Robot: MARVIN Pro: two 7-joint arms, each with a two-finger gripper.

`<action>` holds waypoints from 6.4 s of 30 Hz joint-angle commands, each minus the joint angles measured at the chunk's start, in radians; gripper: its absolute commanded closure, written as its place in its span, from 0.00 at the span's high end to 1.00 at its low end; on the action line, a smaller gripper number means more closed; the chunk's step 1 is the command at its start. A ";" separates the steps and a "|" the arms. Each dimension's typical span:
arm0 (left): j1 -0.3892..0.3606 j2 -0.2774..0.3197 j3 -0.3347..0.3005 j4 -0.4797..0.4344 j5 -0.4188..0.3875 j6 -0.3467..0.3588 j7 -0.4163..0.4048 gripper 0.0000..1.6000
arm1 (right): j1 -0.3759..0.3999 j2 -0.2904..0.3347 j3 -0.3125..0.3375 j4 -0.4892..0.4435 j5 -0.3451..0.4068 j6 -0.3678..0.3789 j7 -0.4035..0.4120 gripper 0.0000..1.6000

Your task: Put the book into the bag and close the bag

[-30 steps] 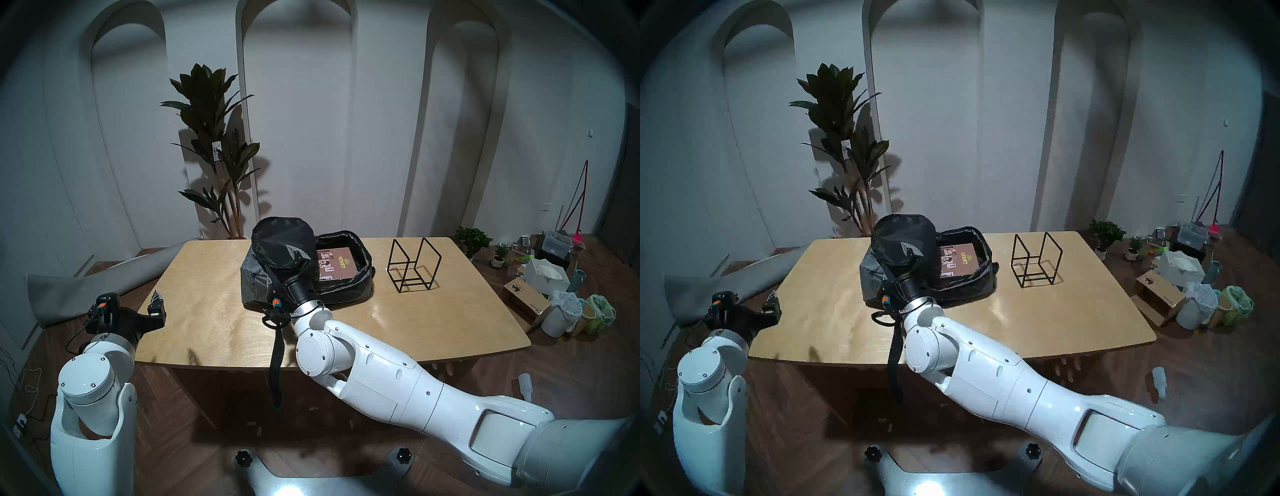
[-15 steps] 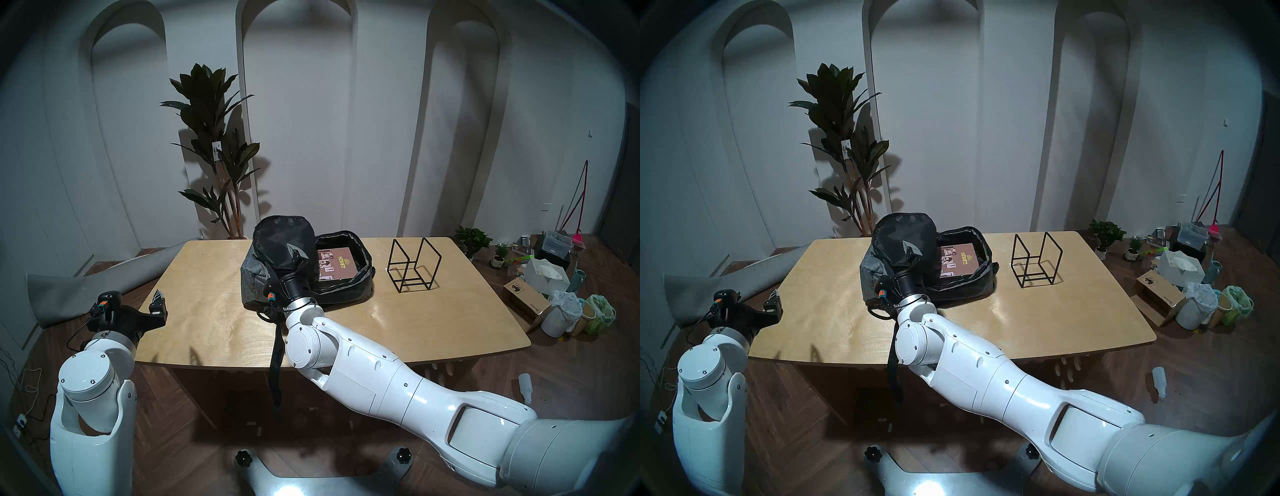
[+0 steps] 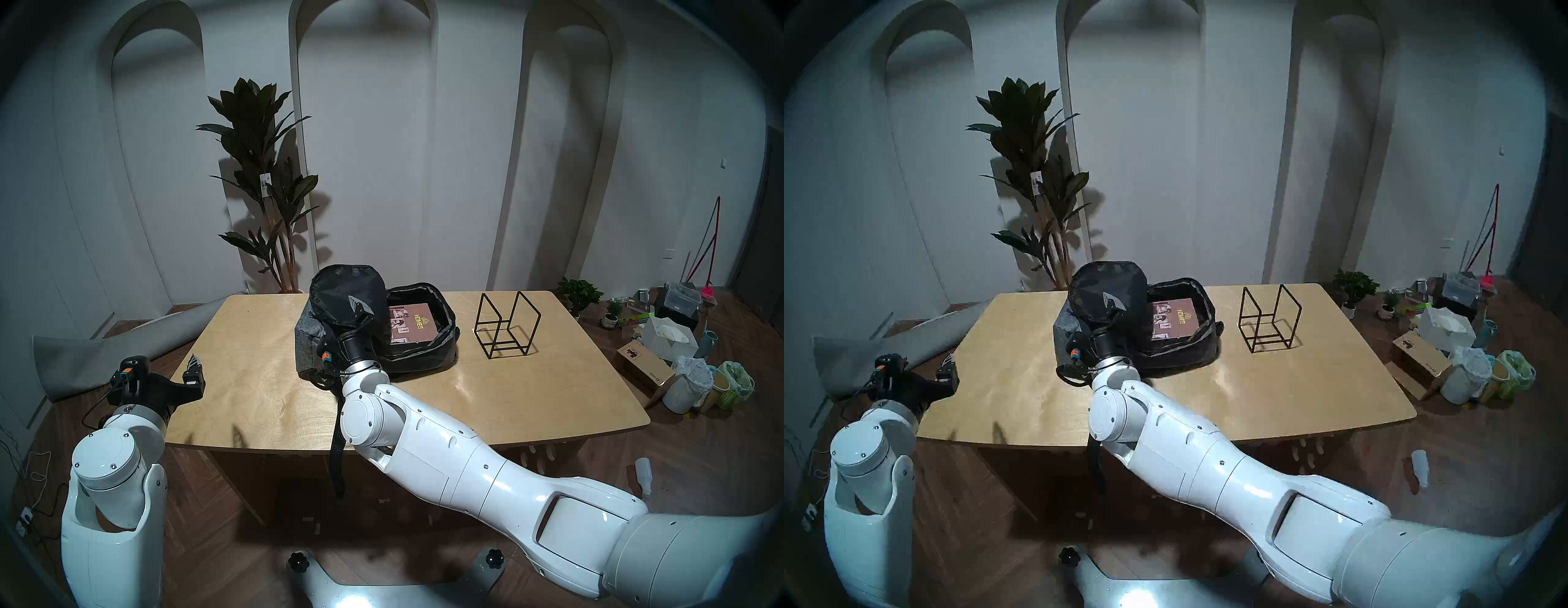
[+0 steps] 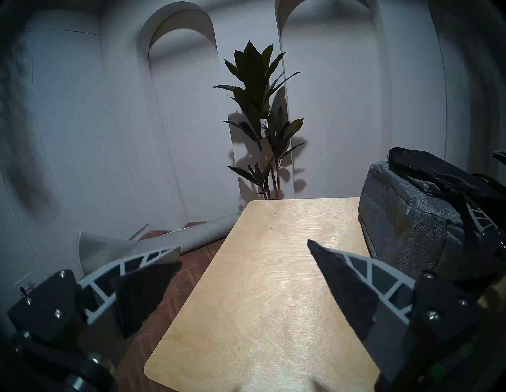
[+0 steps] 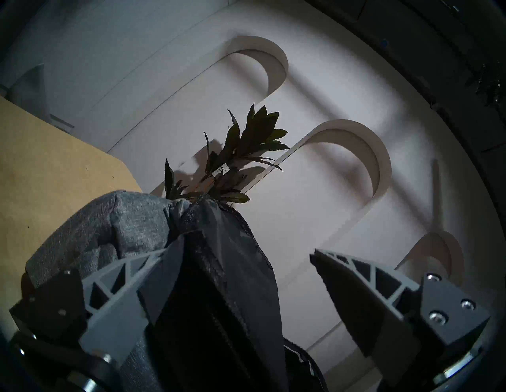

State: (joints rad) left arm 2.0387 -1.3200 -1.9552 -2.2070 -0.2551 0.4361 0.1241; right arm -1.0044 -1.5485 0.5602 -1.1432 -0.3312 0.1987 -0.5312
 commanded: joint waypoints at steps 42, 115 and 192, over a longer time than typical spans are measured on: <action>-0.016 0.009 0.032 -0.021 0.018 -0.014 0.001 1.00 | -0.003 -0.013 0.126 0.021 0.021 0.041 -0.148 0.00; -0.104 0.063 0.128 0.008 0.053 0.049 -0.073 1.00 | -0.025 -0.068 0.366 -0.160 0.294 0.119 -0.142 1.00; -0.217 0.057 0.153 0.084 0.032 0.032 -0.060 1.00 | 0.636 -0.106 0.764 0.697 0.524 0.224 0.161 1.00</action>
State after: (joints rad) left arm 1.8785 -1.2698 -1.7852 -2.1035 -0.2074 0.4920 0.0719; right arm -0.4743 -1.6807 1.2994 -0.4268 0.1734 0.4687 -0.4142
